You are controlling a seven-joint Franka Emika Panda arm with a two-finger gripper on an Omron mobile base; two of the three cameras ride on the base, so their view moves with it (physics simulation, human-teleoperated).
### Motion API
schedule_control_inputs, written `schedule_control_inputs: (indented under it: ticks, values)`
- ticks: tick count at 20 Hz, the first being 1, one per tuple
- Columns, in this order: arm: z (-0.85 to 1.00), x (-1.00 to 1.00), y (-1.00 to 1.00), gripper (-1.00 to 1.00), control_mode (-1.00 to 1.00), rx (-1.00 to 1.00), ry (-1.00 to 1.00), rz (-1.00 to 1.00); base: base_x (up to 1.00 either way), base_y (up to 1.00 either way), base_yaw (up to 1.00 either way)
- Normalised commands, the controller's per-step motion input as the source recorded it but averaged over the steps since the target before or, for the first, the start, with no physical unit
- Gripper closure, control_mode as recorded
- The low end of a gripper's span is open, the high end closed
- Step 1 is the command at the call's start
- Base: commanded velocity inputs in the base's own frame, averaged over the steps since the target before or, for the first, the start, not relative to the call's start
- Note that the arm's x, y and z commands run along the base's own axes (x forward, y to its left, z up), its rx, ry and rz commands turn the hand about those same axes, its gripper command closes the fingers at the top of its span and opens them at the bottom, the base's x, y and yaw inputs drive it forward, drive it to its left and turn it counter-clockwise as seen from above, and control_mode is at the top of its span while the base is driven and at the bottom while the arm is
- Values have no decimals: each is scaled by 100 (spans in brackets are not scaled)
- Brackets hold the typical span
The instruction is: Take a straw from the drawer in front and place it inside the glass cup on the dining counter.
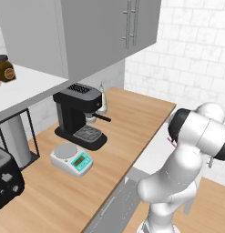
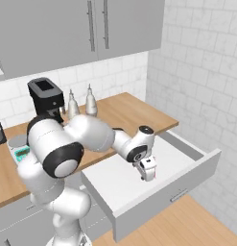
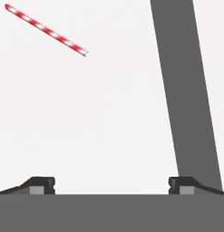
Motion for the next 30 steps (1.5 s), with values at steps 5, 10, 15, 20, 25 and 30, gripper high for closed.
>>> schedule_control_inputs:
  ticks: [5,10,15,20,25,30]
  values:
    - [-35,16,-21,-100,-100,0,0,-1,0,0,0]
    - [-41,8,-29,-100,-100,0,0,0,0,0,0]
    - [-38,15,-3,-100,-100,0,0,0,0,0,0]
    - [-34,2,-7,-100,-100,0,0,0,0,0,0]
    - [-30,-2,-17,-100,-100,-5,0,0,0,0,0]
    - [-27,-54,-71,-100,-100,-6,0,0,0,0,0]
